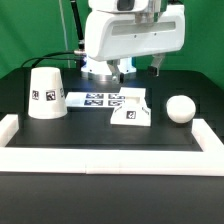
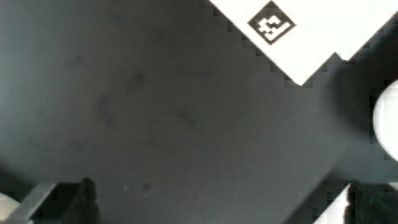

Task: Assemble lamp

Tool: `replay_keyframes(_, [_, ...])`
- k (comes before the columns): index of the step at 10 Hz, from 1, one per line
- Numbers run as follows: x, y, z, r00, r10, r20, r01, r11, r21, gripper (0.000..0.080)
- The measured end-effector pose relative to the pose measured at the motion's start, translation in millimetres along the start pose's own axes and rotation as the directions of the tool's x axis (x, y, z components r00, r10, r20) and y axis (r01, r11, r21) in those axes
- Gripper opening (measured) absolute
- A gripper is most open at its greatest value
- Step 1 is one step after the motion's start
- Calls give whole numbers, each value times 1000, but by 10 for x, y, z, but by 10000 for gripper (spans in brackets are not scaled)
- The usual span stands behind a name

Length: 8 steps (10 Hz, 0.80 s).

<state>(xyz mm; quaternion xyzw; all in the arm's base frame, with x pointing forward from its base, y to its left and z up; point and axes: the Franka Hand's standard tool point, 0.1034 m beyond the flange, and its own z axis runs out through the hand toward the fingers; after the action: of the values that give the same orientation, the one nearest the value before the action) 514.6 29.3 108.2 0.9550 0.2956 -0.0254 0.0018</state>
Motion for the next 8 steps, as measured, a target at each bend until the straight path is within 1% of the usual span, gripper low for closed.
replay_keyframes(1, [-7,8,1,1000,3,0,-3,1000,0,700])
replay_keyframes(2, [-78,30,0,994,104,-22,-104,995,5,700])
replay_keyframes(3, [-244,-17,29,976,217,-26,-217,976,7,700])
replay_keyframes(4, [-378,-105,92,947,321,0,-321,947,15,700])
replay_keyframes(5, [-431,-132,143,930,368,19,-368,930,18,700])
replay_keyframes(6, [-465,-114,178,925,378,26,-379,925,19,700])
replay_keyframes(8, [-453,-120,174,928,372,24,-373,928,19,700])
